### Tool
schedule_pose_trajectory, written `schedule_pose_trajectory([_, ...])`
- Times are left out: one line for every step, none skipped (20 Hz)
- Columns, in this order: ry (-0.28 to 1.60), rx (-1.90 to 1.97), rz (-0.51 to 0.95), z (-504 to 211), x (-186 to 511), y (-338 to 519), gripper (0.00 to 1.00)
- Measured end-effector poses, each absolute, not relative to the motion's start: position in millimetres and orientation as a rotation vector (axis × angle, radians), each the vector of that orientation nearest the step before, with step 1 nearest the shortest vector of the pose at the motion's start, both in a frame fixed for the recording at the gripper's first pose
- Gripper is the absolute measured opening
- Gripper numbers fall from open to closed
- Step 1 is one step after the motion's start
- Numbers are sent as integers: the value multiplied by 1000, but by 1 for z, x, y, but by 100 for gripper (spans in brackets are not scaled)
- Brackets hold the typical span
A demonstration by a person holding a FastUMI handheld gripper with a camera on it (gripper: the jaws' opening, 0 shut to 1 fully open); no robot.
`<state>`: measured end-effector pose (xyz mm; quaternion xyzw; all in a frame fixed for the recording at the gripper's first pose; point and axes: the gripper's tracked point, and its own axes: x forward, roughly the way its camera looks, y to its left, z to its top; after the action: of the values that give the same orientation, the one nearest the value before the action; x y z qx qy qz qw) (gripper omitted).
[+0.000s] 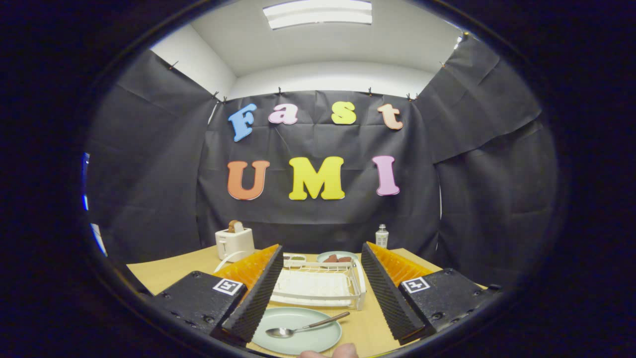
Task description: Take the plate from the dish rack, then take the spoon from the basket and place it into the plate.
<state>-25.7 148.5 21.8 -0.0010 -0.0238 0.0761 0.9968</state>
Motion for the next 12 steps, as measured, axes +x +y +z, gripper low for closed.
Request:
schedule_pose_trajectory([-39, -10, 148, 16, -30, 147, 100])
schedule_pose_trajectory([-31, -17, 148, 10, -34, 146, 100])
schedule_pose_trajectory([-29, -15, 146, 7, -35, 146, 100])
schedule_pose_trajectory([-34, -8, 145, 6, -35, 146, 100])
schedule_pose_trajectory([-33, -3, 143, 3, -36, 144, 100])
schedule_pose_trajectory([-30, 1, 145, 2, -37, 144, 100])
schedule_pose_trajectory([-27, 3, 146, 1, -35, 143, 100])
schedule_pose_trajectory([-21, 9, 150, 1, -34, 144, 100])
schedule_pose_trajectory([-20, 15, 155, 1, -34, 148, 100])
schedule_pose_trajectory([-18, 23, 161, 1, -34, 150, 100])
schedule_pose_trajectory([-19, 26, 164, 0, -33, 150, 100])
schedule_pose_trajectory([-23, 27, 164, 0, -32, 150, 100])
